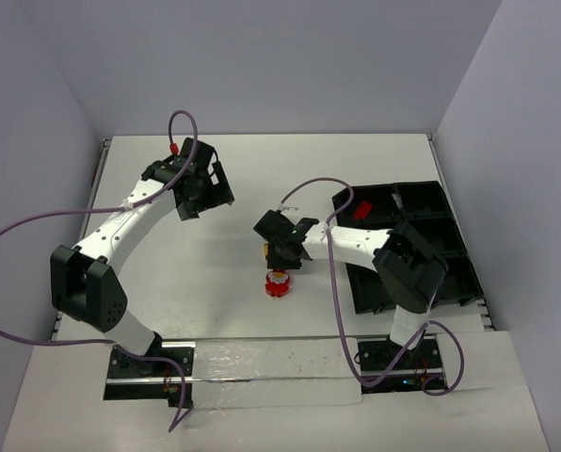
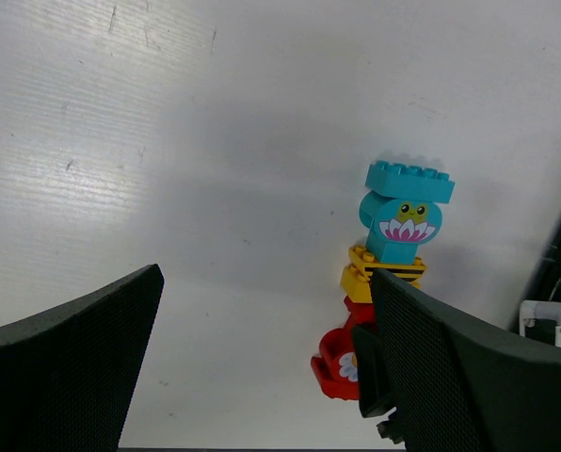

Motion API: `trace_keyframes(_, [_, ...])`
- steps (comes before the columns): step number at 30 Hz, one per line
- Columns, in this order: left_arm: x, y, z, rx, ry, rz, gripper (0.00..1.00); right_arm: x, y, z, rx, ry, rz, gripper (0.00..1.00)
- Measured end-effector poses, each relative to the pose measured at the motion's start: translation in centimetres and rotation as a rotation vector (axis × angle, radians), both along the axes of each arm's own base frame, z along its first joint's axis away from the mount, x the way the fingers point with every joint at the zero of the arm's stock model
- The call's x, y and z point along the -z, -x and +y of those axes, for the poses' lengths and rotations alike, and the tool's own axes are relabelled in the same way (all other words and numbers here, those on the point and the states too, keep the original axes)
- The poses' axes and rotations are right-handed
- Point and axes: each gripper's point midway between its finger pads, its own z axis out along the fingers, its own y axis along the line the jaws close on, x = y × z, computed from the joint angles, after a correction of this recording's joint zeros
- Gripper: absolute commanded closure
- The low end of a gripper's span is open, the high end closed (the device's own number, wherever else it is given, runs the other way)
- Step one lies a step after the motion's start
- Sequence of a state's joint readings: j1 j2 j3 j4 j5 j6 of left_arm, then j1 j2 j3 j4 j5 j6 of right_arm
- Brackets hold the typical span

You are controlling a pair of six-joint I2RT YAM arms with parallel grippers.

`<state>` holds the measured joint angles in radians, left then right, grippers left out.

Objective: Sort the legos into containers by color

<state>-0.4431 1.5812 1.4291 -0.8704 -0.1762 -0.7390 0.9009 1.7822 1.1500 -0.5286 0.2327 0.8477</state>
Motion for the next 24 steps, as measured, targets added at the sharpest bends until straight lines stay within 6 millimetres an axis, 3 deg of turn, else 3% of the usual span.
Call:
trace_keyframes(10, [2.7,1.8,-0.4,0.050,0.020,0.075,0.01,-4.3,-1.4,0.4,0.009,-0.080,-0.072,0.55])
trace_keyframes(20, [2.4,1.5,-1.3,0.088,0.056,0.057,0.01,-4.4,-1.8,0.1,0.018,-0.085,-0.065,0.54])
trace_keyframes(24, [2.8,2.5,-3.3,0.182,0.162,0.064,0.01,-4.7,-2.8,-0.5,0.049,-0.114,-0.046,0.55])
